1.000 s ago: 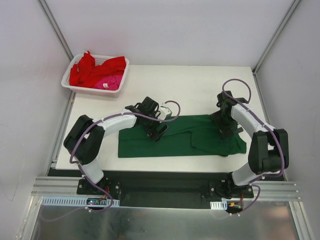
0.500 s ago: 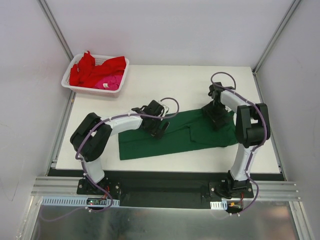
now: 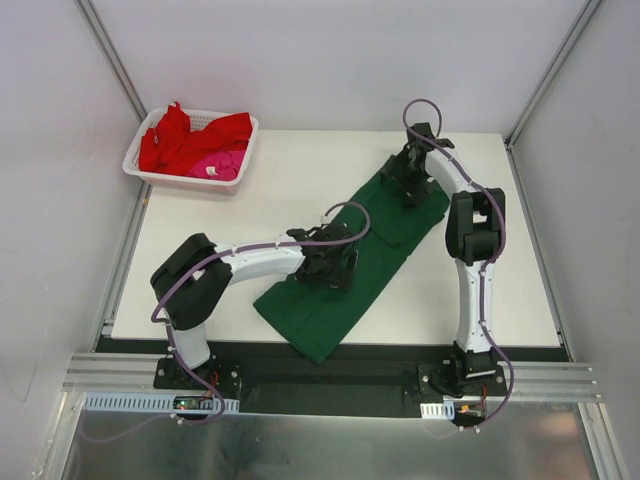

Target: Fold and stack the t-shirts

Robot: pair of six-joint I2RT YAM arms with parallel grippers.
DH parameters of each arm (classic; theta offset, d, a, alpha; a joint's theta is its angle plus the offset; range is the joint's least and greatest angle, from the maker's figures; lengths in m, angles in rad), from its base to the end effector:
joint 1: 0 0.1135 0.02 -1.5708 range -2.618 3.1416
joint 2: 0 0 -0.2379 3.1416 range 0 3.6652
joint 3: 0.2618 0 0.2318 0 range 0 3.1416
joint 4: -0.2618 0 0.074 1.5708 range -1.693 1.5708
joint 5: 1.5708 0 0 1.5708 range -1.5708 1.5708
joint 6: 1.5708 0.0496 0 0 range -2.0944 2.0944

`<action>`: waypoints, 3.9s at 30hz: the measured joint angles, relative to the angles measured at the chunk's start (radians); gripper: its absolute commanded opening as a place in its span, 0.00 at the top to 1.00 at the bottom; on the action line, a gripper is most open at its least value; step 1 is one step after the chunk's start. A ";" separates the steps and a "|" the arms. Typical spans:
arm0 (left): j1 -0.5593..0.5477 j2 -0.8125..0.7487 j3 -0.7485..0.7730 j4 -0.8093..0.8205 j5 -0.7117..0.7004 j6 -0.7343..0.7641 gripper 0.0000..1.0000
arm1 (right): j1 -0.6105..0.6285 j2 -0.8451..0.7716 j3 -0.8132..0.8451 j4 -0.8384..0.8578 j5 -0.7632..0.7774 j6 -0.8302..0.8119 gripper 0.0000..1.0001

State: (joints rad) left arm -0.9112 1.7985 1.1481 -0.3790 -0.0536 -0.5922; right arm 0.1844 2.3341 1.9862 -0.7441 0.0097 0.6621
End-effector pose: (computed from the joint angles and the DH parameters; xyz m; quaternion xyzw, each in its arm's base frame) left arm 0.2177 -0.2764 0.1516 0.1459 0.9521 -0.1637 0.2129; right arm 0.4644 0.0861 0.1558 0.2310 0.9436 0.0931 0.2181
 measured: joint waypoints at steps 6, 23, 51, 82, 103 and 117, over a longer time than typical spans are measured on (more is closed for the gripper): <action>-0.044 0.029 0.058 -0.047 -0.004 -0.204 0.01 | 0.029 0.098 0.159 0.031 -0.069 -0.086 0.04; -0.084 0.140 0.192 -0.060 -0.026 -0.441 0.01 | 0.089 0.273 0.396 0.211 -0.219 -0.112 0.04; -0.075 0.092 0.105 0.024 -0.067 -0.438 0.01 | 0.135 0.300 0.397 0.345 -0.233 -0.123 0.04; 0.361 -0.700 -0.230 -0.115 0.190 -0.172 0.05 | 0.030 -1.213 -0.822 0.003 -0.364 -0.459 0.01; 0.047 -0.680 -0.631 -0.049 0.330 -0.498 0.32 | 0.138 -1.577 -1.657 0.010 -0.550 -0.253 0.23; 0.056 -0.640 -0.657 0.068 0.315 -0.523 0.39 | 0.315 -1.473 -1.646 0.145 -0.444 -0.122 0.34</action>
State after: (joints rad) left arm -0.8551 1.1584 0.4908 -0.3111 0.2615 -1.1152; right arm 0.4992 0.8608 0.3405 -0.5987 -0.4347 0.5404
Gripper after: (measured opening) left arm 0.624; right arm 0.694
